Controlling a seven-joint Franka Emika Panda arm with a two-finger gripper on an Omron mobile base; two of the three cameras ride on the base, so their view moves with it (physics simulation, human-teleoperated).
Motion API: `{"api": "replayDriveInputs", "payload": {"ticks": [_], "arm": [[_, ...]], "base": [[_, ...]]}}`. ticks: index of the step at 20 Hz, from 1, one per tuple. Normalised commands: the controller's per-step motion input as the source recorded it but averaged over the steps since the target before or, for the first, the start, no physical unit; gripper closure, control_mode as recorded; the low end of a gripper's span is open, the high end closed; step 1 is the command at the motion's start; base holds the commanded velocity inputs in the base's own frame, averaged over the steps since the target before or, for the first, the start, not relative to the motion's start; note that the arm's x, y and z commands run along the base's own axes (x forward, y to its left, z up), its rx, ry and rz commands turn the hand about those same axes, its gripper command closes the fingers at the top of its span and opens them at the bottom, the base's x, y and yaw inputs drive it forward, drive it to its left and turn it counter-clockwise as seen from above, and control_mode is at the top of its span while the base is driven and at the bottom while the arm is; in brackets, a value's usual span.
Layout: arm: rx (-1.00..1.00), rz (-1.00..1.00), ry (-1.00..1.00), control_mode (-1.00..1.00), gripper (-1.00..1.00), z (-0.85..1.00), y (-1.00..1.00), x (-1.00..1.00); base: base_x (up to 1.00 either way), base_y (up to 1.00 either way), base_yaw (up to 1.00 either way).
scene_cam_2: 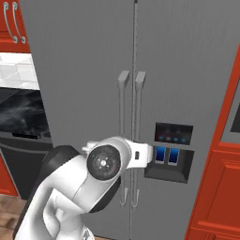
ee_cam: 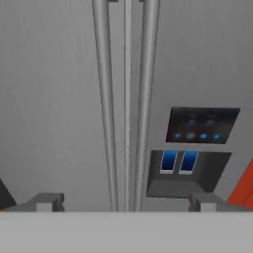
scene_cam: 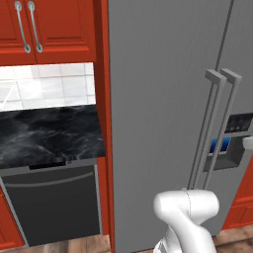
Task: Open the freezer door, pick up the ice cube tray from the freezer, and place it on the dining counter.
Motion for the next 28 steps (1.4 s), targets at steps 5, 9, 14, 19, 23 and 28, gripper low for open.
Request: {"api": "replayDriveInputs", "payload": {"ticks": [5,9,14,19,23,28], "arm": [[0.00,0.00,-0.14,-1.00,-1.00,0.00,-0.27,0.26],[0.00,0.00,-0.17,-1.00,-1.00,0.01,-0.03,0.31],[0.00,0.00,-0.21,-1.00,-1.00,0.19,0.05,0.26],[0.00,0.00,-0.19,-1.00,-1.00,0.25,0.00,0.44],[0.00,0.00,-0.12,-1.00,-1.00,0.21,0.00,0.34],[0.00,0.01,-0.05,-1.00,-1.00,0.16,0.00,0.16]], "base": [[0.00,0.00,0.00],[0.00,0.00,0.00],[0.00,0.00,0.00],[0.00,0.00,0.00],[0.00,0.00,0.00],[0.00,0.00,0.00]]}}
